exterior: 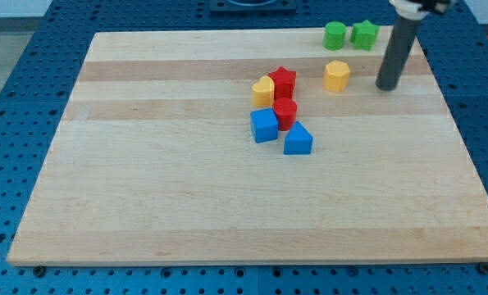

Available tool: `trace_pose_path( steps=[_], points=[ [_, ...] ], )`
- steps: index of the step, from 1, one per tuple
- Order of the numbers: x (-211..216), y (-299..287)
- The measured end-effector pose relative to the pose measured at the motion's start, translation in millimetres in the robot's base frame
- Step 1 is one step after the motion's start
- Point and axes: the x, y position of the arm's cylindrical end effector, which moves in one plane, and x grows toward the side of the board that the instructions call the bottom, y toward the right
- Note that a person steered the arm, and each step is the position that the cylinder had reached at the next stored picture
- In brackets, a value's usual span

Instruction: Move the yellow hexagon towards the green circle

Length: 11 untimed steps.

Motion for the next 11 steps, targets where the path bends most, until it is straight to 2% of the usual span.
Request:
trace_pose_path(
  steps=[1, 2, 3, 4, 5, 6, 7, 8, 9, 10, 11],
  points=[
    [19.3, -36.8],
    [-3.6, -54.3],
    [-43.9, -35.0],
    [-55.7, 4.2],
    [-32.3, 6.8],
    [1.9, -23.4],
    [6.2, -69.0],
    [-28.6, -81.3],
    [-50.8, -49.7],
    [-39.6, -47.7],
    [-33.9, -97.2]
  ],
)
